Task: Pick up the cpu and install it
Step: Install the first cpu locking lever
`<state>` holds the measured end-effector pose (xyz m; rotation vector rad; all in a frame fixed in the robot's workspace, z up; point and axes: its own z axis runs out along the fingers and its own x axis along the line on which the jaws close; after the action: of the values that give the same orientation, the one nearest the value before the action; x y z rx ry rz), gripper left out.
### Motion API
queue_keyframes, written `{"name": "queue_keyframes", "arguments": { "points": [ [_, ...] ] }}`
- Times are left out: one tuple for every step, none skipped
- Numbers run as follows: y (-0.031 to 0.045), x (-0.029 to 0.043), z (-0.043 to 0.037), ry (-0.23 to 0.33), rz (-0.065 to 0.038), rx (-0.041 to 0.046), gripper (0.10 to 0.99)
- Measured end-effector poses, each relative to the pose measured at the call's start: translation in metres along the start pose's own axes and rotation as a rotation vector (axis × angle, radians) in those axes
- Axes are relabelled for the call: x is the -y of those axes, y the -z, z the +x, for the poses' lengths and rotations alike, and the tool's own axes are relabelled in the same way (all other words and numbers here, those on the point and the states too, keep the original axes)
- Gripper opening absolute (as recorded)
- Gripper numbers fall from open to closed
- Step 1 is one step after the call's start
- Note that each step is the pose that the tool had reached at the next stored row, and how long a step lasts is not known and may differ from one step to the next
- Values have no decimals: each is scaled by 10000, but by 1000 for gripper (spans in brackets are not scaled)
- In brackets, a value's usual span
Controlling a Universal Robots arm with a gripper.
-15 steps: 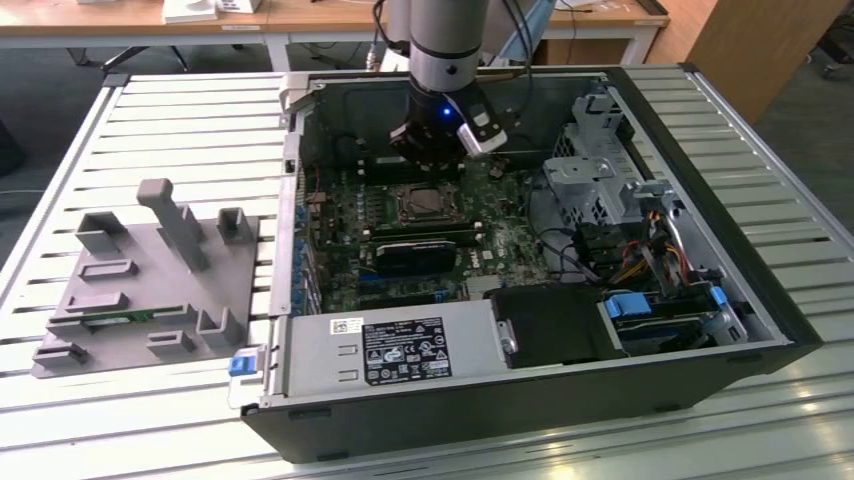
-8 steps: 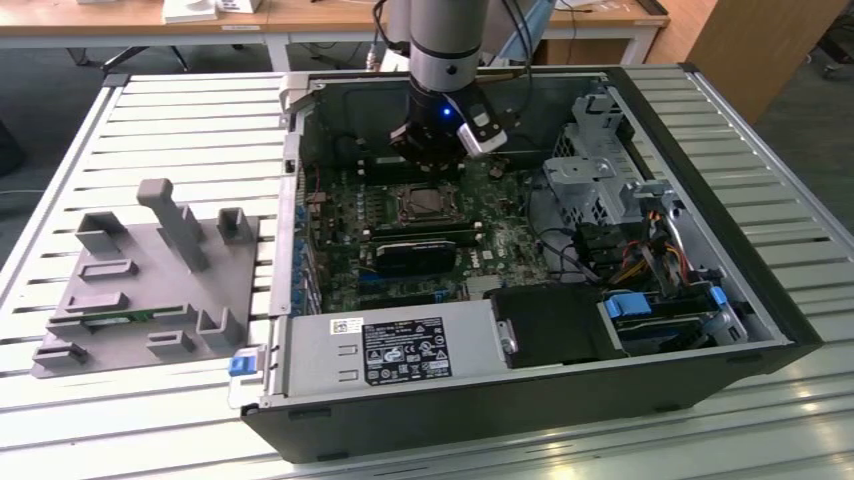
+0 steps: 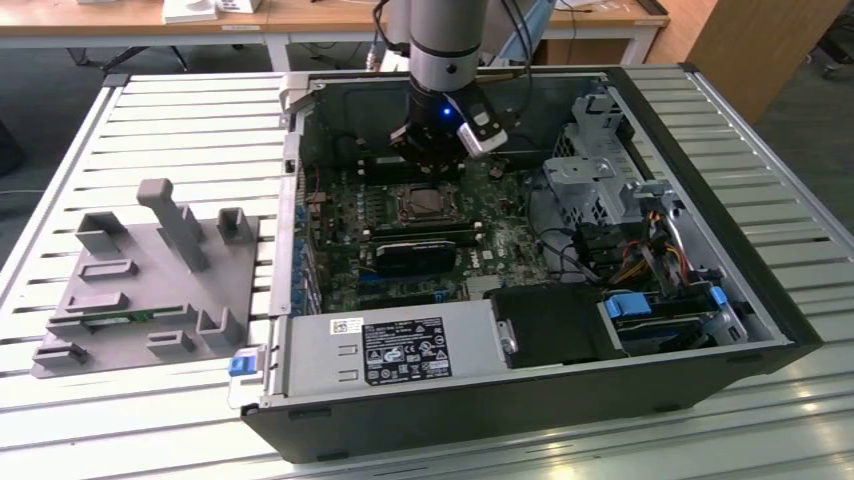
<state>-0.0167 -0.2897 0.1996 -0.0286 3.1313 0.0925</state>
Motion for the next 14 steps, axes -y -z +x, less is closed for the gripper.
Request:
{"name": "queue_keyframes", "arguments": {
  "points": [
    [-1, -2, 0, 0, 17, 0, 106],
    [-2, -3, 0, 0, 32, 0, 106],
    [-3, -4, 0, 1, 47, -1, 106],
    [-6, -6, 0, 0, 63, -1, 106],
    [-9, -8, 0, 1, 76, -2, 106],
    [-11, -9, -1, 1, 88, -3, 106],
    [-15, -11, -1, 1, 94, -5, 106],
    [-19, -14, -2, 0, 96, -3, 106],
    [-23, -16, -2, 1, 100, -4, 106],
    [-27, -18, -3, 1, 101, -5, 106],
    [-30, -21, -4, 1, 103, -5, 106],
    [-33, -24, -5, 1, 101, -4, 106],
    [-34, -27, -6, 0, 99, -2, 106],
    [-34, -28, -7, 0, 94, -2, 106]
  ]
}}
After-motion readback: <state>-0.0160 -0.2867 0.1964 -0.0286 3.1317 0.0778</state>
